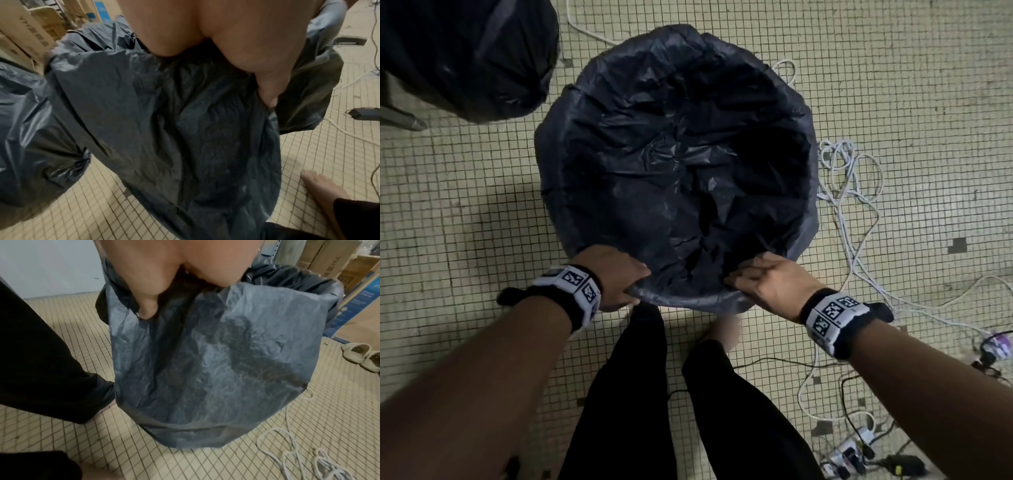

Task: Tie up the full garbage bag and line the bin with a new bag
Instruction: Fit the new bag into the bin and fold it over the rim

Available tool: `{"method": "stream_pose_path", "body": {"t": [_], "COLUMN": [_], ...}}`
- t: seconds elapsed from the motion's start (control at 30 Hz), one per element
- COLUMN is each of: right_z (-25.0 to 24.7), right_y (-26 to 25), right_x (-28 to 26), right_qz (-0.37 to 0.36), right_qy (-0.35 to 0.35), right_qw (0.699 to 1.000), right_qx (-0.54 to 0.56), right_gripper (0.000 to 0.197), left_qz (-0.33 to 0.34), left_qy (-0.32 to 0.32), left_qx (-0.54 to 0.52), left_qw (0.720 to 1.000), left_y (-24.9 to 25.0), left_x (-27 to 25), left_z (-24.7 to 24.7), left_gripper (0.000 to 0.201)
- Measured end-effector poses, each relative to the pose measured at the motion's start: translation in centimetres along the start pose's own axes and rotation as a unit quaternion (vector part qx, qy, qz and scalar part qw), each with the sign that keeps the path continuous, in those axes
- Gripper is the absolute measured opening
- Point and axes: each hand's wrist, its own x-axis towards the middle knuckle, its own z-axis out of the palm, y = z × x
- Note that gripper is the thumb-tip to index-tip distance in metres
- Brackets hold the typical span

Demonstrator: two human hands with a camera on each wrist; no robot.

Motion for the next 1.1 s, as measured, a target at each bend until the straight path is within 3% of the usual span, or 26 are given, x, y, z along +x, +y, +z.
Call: {"method": "stream_pose_path", "body": {"t": [0.1,0.17,0.3,0.43,0.5,0.63,0.73,0.83,1.0,1.1], "right_z": [-1.3,-2.3,-3.4,-4.4,-4.5,-3.8,-4.5,-5.3,-5.2,-5.1], "right_y": [0.9,1.8,3.3,4.1,4.5,5.4,5.8,6.6,7.1,6.3], "right_x": [0.1,0.2,1.3,4.4,5.9,6.6,8.6,9.2,7.7,7.4], "right_qz": [0.010,0.059,0.119,0.139,0.155,0.223,0.240,0.270,0.283,0.305], "right_qy": [0.030,-0.009,-0.135,-0.182,-0.218,-0.238,-0.215,-0.250,-0.259,-0.240], "right_qw": [0.999,0.998,0.982,0.972,0.959,0.941,0.944,0.920,0.907,0.899], "right_qx": [0.000,-0.008,-0.052,-0.048,-0.093,-0.083,-0.078,-0.135,-0.172,-0.202], "right_gripper": [0.065,0.076,0.082,0.060,0.063,0.080,0.072,0.073,0.078,0.075], "left_qz": [-0.001,-0.023,-0.057,-0.059,-0.089,-0.189,-0.203,-0.203,-0.191,-0.188], "left_qy": [0.055,0.056,0.018,-0.014,-0.038,-0.080,-0.095,-0.084,-0.027,0.101], "left_qx": [-0.014,0.004,0.039,0.002,0.001,0.030,0.034,0.072,0.084,0.052], "left_qw": [0.998,0.998,0.997,0.998,0.995,0.978,0.974,0.973,0.978,0.976], "left_y": [-2.5,-3.5,-4.0,-4.0,-4.3,-5.1,-4.9,-5.1,-6.2,-6.0], "left_x": [-1.3,-1.7,-0.8,0.3,0.8,0.7,0.4,0.7,0.7,-0.3], "left_z": [-0.6,-0.9,-0.8,-1.6,-2.5,-3.0,-3.1,-3.5,-3.2,-2.3], "left_gripper": [0.112,0.126,0.126,0.133,0.141,0.137,0.133,0.122,0.097,0.076]}}
